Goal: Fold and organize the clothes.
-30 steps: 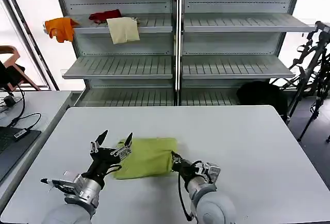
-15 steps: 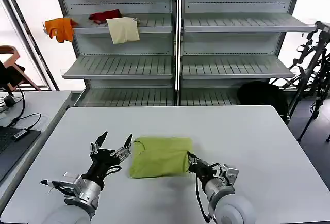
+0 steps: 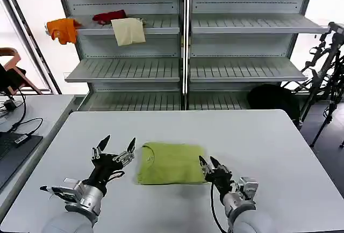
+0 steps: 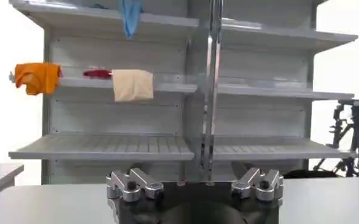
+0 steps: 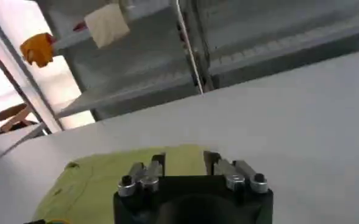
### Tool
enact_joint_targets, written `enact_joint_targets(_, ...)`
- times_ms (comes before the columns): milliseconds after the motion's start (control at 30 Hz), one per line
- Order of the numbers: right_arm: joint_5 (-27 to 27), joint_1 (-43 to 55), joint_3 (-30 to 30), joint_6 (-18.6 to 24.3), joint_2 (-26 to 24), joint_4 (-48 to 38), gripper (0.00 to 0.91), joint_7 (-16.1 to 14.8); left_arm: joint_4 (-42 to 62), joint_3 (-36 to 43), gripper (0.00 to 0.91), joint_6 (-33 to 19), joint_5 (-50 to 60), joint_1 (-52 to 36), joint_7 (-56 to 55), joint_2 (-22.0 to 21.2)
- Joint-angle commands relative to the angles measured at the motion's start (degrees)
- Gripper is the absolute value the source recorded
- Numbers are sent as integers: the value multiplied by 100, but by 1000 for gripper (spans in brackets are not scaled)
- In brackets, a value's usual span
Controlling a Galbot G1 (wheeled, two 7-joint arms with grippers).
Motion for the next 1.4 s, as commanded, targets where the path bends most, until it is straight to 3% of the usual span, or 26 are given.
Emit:
enact_joint_targets(33,-3379,-539,1562,745,-209,165,907,-2024,403,-307,907,-376,-187,-80,144,92)
enact_joint_targets(133,-3198,-581,2028,1025,-351,-142,907,-2148,674,-461,907,-440,-455,-95,230,197)
enact_joint_targets(200,-2490,-619,2344,1055,-444,-419,907,-2036,823,-599,907,-477,-586,-93,365,273)
enact_joint_targets(400,-1570,-802,2833,800,-506,-588,907,-1738,1161,-956,907,-559,-1028,-109,403,524)
enact_joint_targets(767,-1567,-1045,3214,791,-519,-554,907,-1746,1837,-1020,907,-948,-1128,-129,302,788)
enact_joint_targets(1400,-1247,-1078,3464,675,-602,-377,907,-1867,1579,-892,907,-915,-964,-64,23,737)
